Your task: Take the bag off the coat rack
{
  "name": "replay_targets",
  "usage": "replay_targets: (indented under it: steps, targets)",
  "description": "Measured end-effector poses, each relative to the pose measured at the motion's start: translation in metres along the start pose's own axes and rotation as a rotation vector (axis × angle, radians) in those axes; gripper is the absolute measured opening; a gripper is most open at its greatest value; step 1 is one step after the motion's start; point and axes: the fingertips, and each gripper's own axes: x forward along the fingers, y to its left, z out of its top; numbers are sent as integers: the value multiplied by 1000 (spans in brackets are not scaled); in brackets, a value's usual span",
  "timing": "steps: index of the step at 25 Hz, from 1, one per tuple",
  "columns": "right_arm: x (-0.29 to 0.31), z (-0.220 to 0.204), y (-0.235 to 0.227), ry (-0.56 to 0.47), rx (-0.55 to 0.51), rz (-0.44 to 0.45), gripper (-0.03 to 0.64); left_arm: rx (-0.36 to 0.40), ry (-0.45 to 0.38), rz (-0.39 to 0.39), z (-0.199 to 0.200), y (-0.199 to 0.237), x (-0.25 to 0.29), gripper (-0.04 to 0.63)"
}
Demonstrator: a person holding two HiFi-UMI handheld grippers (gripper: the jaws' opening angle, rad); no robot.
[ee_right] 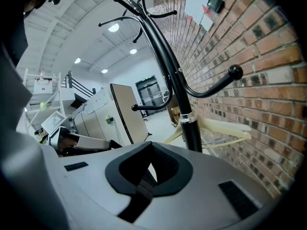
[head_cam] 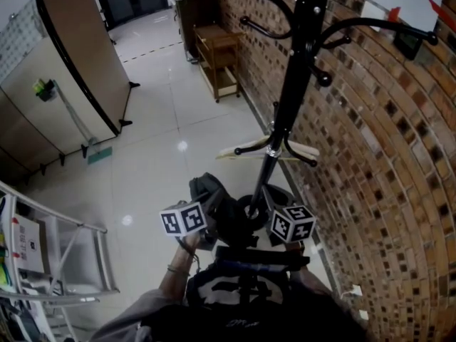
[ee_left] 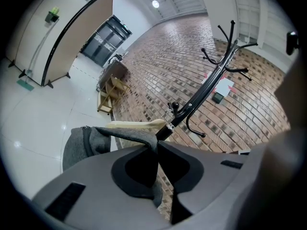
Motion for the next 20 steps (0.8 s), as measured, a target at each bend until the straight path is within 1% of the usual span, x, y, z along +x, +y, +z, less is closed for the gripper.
replay_targets:
  steps: [20]
  targets:
    - [5, -6, -5, 24, -15, 11, -12, -13, 38, 42, -7, 7, 6, 38]
